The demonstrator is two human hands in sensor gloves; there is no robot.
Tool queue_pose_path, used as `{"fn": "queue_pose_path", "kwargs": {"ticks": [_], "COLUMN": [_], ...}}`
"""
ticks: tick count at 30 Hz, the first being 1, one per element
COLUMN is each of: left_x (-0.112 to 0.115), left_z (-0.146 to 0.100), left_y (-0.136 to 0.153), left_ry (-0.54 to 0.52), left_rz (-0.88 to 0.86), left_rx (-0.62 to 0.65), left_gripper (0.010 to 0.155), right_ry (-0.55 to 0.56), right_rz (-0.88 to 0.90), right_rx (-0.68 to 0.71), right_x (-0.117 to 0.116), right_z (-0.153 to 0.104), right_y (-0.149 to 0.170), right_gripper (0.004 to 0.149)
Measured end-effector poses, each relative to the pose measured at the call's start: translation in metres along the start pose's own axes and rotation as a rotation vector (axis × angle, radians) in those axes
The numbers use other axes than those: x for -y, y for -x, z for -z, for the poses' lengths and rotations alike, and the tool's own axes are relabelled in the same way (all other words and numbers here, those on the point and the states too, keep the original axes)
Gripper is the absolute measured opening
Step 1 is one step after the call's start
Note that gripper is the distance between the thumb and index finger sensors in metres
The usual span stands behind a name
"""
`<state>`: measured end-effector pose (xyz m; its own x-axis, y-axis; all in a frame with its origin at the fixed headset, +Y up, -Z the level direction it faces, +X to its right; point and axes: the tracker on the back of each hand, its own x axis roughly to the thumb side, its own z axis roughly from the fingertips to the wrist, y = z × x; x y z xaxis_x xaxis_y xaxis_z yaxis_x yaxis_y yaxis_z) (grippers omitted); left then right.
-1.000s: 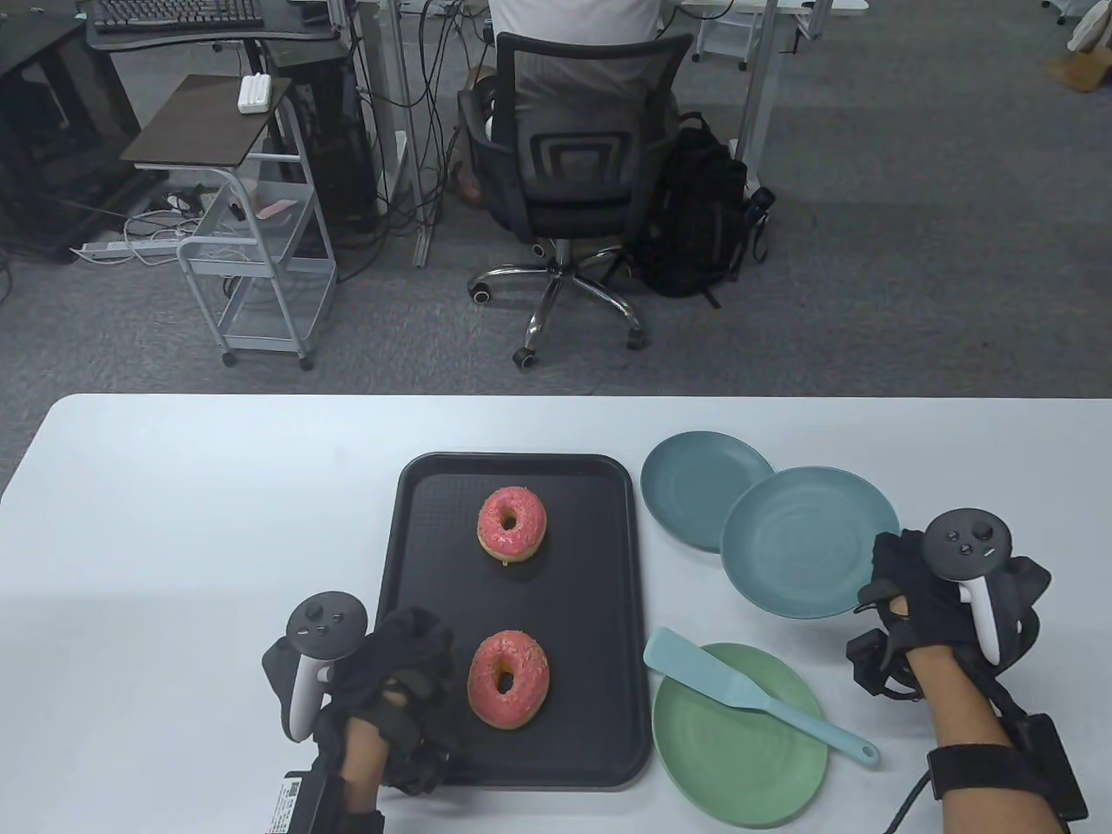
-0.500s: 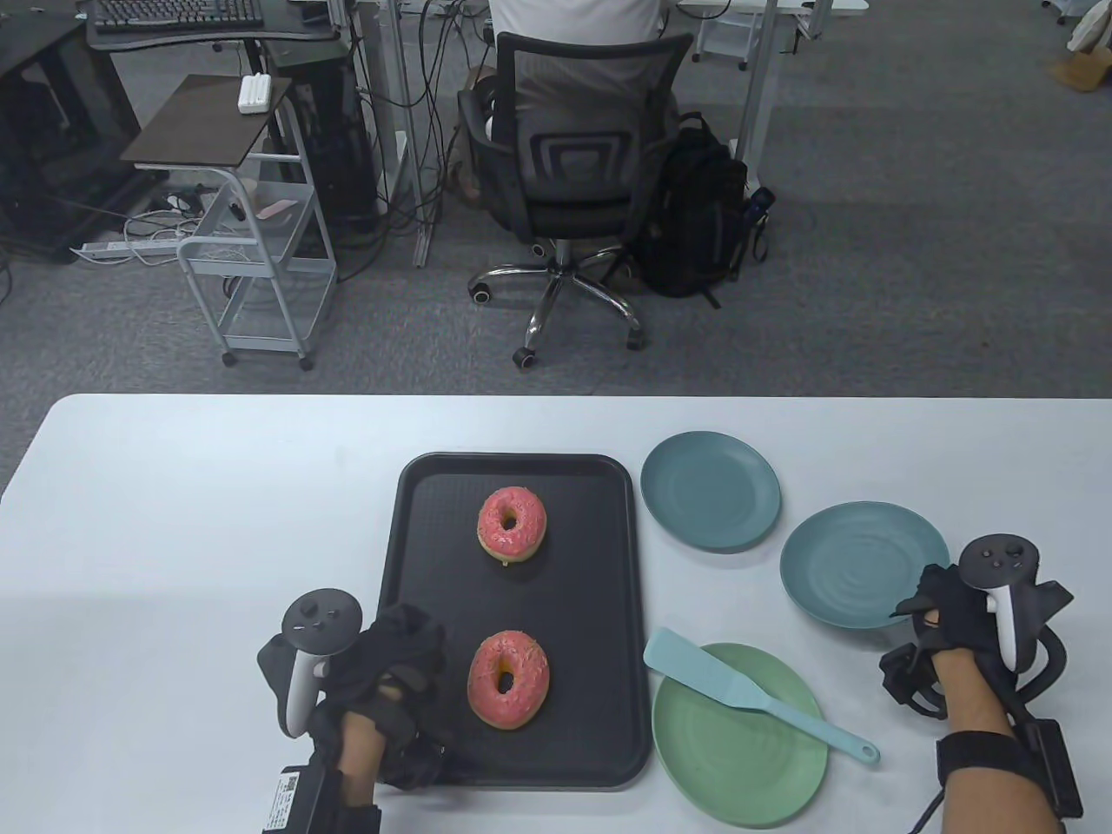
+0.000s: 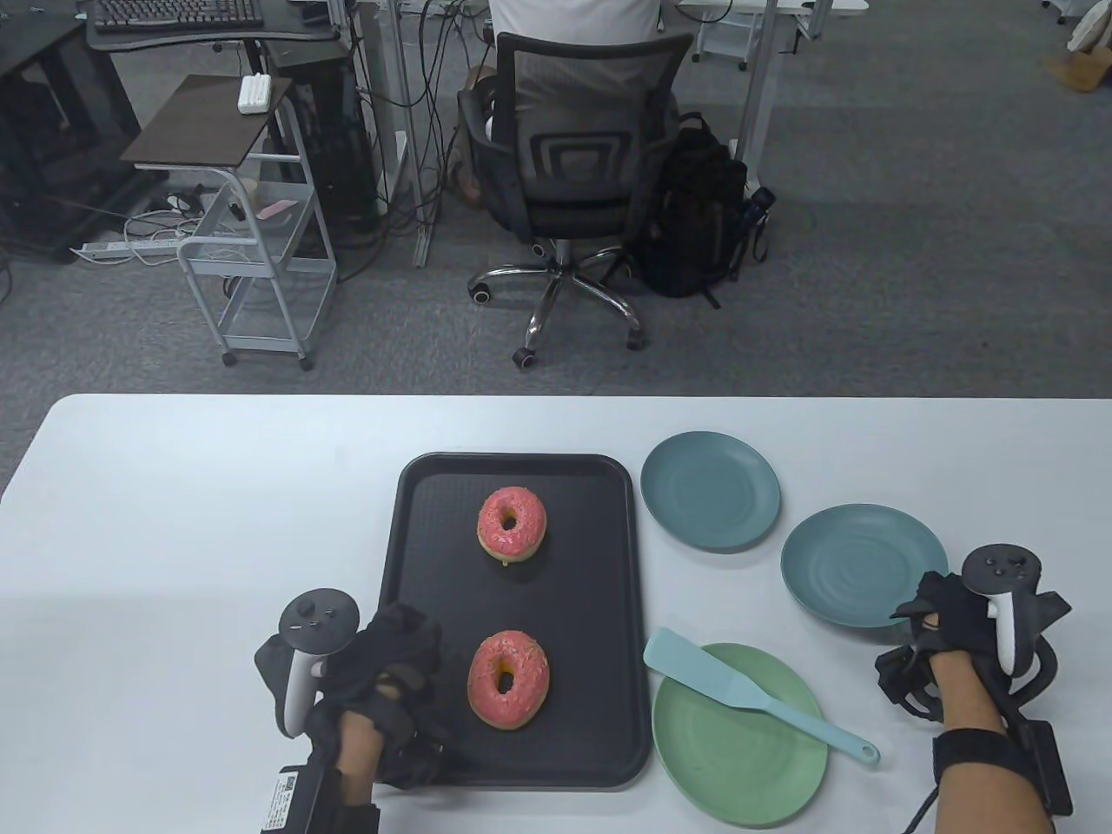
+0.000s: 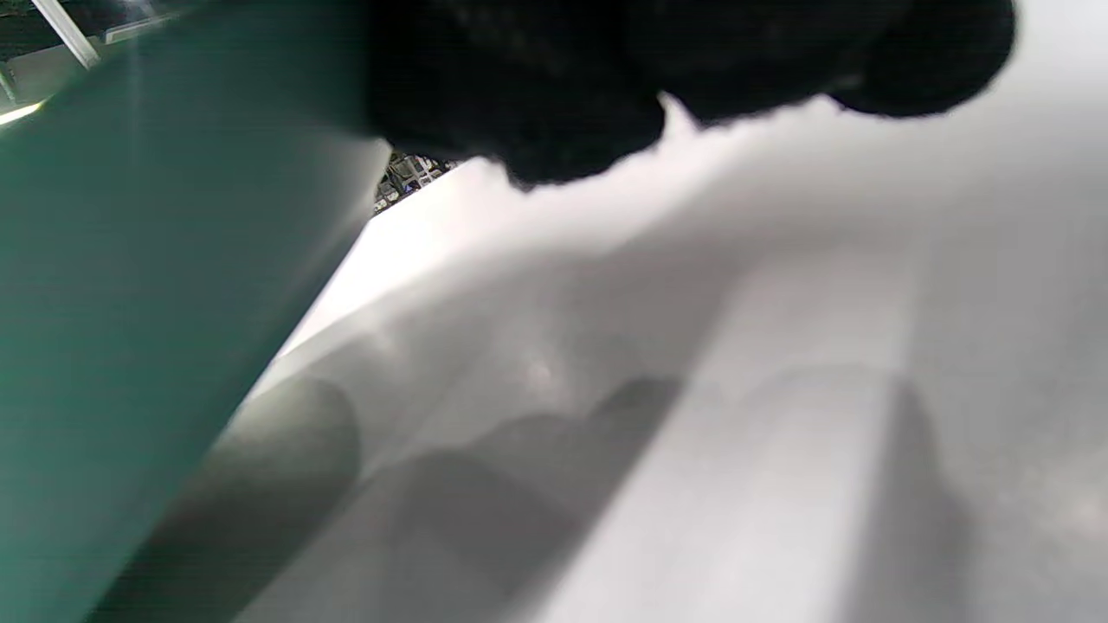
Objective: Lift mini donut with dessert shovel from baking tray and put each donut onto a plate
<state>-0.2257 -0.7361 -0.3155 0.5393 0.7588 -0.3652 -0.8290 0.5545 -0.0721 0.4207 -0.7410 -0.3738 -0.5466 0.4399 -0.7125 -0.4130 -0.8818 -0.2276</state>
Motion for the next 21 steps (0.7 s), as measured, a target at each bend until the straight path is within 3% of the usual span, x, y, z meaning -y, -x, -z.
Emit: {"fn": "queue_pose_path", "kwargs": {"ticks": [9,21], "left_x": [-0.004,-0.005], "left_z": [-0.002,-0.003], "left_y": [-0.001,0.000], "left_ry": [-0.029,-0.028], "left_rz": [0.015,0.011], "left_rx": [0.000,-0.005], "left_gripper": [0.054,0.055], "right_ry": [-0.020,-0.005], "right_rz": [-0.028,-0.246], "right_rx": [-0.034,-0.033], "right_x": [-0.014,-0.027], "right_z": [0.010,0.012], "right_y": [0.015,0.021], "right_gripper": [0.043,0.045]}}
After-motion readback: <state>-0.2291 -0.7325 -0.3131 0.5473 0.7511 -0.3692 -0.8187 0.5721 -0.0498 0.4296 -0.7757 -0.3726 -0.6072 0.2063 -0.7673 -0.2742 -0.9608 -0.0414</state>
